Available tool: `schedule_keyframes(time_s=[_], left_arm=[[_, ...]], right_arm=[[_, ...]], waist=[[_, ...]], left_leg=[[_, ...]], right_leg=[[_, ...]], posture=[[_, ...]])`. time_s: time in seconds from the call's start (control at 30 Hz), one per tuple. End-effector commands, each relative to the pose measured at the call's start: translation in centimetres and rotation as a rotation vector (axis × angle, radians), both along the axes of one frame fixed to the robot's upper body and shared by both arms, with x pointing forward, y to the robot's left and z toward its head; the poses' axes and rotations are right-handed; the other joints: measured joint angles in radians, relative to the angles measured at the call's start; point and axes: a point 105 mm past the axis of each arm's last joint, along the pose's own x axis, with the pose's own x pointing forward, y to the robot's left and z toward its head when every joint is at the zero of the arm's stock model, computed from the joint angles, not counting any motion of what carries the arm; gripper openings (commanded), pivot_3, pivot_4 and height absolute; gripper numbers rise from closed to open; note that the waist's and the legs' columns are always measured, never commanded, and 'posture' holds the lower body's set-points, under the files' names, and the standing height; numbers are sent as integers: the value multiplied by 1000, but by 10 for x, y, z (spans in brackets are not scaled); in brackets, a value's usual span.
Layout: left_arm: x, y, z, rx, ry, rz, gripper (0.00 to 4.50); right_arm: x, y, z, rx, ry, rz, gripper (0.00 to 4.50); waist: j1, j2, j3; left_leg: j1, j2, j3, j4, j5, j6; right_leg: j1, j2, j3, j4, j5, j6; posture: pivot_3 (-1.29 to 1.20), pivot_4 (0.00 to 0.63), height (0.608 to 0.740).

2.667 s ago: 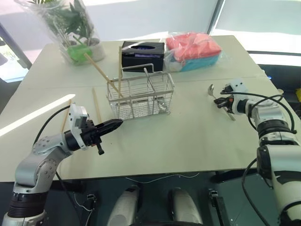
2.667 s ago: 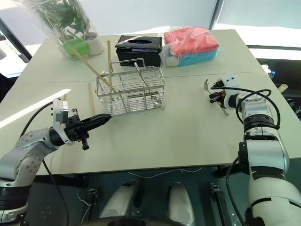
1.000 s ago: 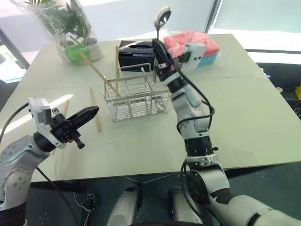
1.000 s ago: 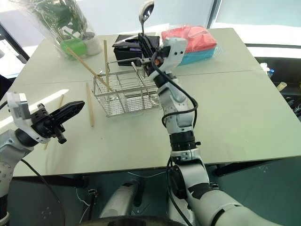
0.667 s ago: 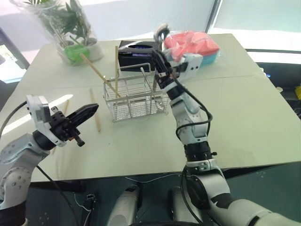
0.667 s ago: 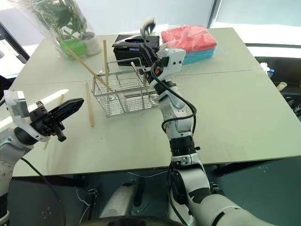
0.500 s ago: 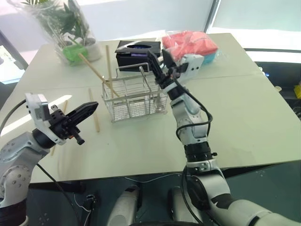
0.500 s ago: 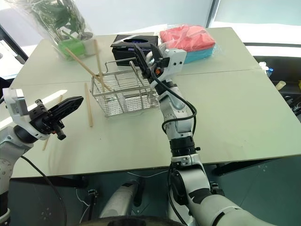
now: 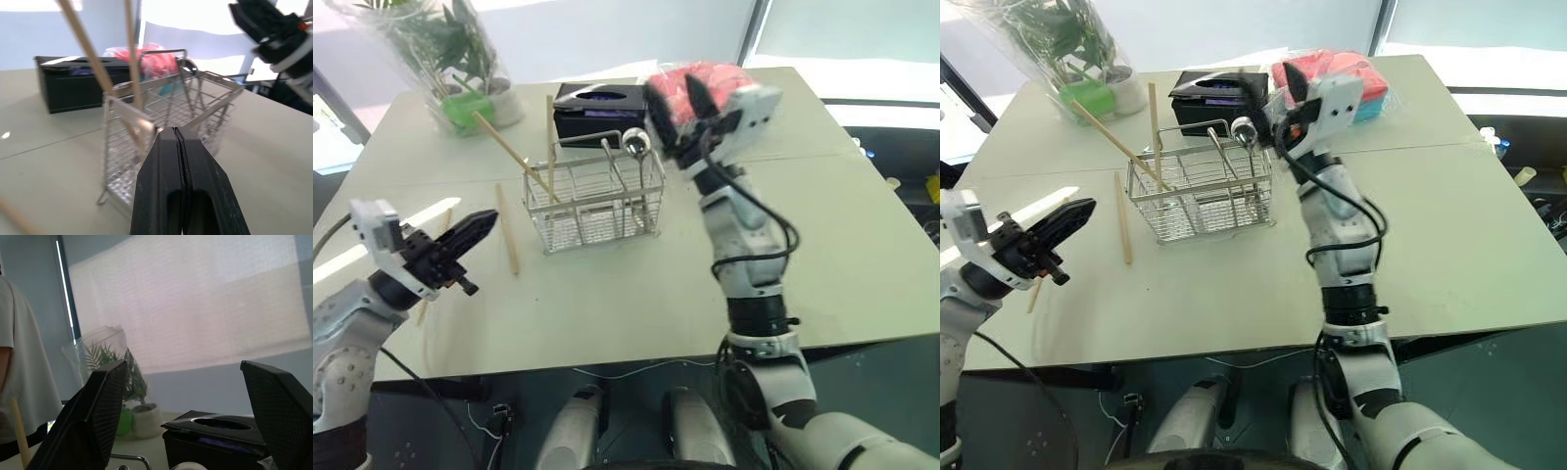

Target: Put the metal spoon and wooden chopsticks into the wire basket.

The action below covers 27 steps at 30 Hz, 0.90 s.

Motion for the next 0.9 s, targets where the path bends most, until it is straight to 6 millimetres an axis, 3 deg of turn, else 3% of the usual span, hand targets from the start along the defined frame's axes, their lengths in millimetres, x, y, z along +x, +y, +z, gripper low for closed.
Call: schedule_keyframes(time_s=[0.03, 0.13, 0.33, 0.5, 0.9], left_arm=[[0, 24, 3, 2, -54, 156, 0], [7, 44, -12, 26, -26, 329, 0], [18, 49, -23, 59, -28, 478, 0], [32, 48, -25, 64, -31, 609, 0], [61, 12, -41, 29, 131, 748, 0]], right_arm=[[-17, -9, 21, -73, -32, 17, 1656], [-24, -18, 17, -219, 34, 38, 67], [-41, -18, -8, -511, 223, 183, 17], [-70, -19, -22, -742, 327, 360, 17], [-82, -19, -28, -825, 360, 428, 17]], waist=[[2, 0, 0], [5, 0, 0], [7, -2, -1], [9, -4, 0], [9, -14, 3]], left_leg=[[0, 0, 0, 0, 0, 0], [0, 1, 0, 0, -1, -2], [-1, 1, 0, 1, -1, -1], [-2, 0, 1, 2, -2, -1], [-2, -1, 2, 3, -1, 2]], right_leg=[[0, 0, 0, 0, 0, 0], [1, -1, 0, -2, 1, -1], [3, -3, -1, -5, 1, -1], [4, -5, -4, -7, 1, -1], [5, -6, -7, -7, 2, 1]], posture=[[0, 150, 740], [0, 150, 740], [0, 150, 740], [0, 150, 740], [0, 150, 740]])
